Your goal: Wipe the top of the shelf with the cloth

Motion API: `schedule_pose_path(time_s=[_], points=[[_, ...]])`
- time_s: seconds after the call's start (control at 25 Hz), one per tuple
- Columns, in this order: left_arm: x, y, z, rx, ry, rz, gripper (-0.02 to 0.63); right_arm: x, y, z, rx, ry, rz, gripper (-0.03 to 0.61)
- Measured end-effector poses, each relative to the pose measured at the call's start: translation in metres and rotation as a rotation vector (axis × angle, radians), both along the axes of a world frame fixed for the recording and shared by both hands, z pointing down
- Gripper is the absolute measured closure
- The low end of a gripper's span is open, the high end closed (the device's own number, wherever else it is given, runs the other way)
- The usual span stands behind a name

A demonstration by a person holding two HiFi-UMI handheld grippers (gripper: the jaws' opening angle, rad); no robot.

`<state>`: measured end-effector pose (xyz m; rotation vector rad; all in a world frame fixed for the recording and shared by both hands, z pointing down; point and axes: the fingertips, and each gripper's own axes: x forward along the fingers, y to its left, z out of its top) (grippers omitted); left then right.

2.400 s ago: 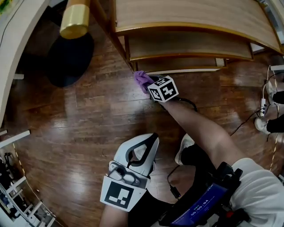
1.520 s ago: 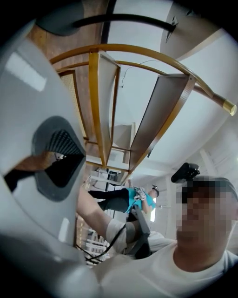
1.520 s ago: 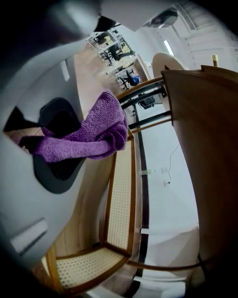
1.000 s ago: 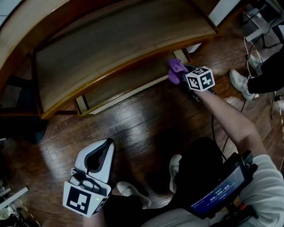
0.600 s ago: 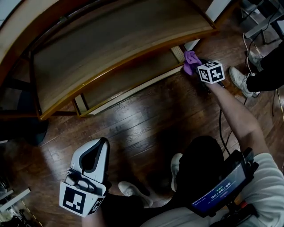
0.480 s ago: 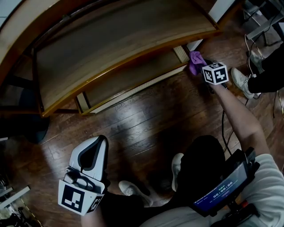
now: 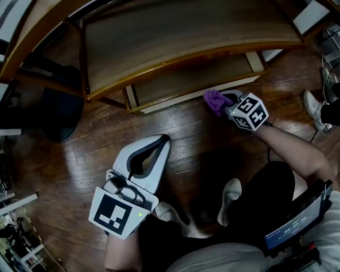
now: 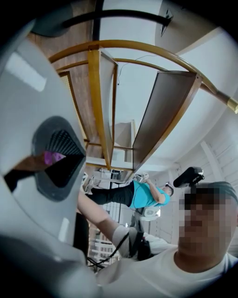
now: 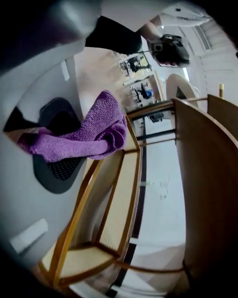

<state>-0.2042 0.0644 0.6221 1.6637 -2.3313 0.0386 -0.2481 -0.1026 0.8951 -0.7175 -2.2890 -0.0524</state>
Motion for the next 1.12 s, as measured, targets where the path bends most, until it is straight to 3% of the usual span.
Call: schedule_pose_path(time_s=[0.24,0.4,0.6,0.8,1.12], points=[[0.031,-0.003,0.003,-0.017,0.0,0.106,0.592,-0.016,0.161,0.028,-0.012,0.018,-0.293,0.5],[0.044,0.01,0.012,-0.083,-0.019,0.132,0.592,-0.037,0.229,0.05,-0.01,-0.006,-0.349,0.5],[0.051,0.028,0.011,-0.097,-0.008,0.114,0.592,-0.064,0.277,0.072,0.021,-0.022,-0.363,0.5],[0.05,0.033,0.013,-0.102,-0.014,0.113,0.592,-0.079,0.264,0.078,0.085,-0.034,-0.324,0.5],[0.041,0.021,0.021,-0.071,0.015,0.143,0.592,-0.067,0.161,0.093,0.161,0.003,-0.195,0.5]])
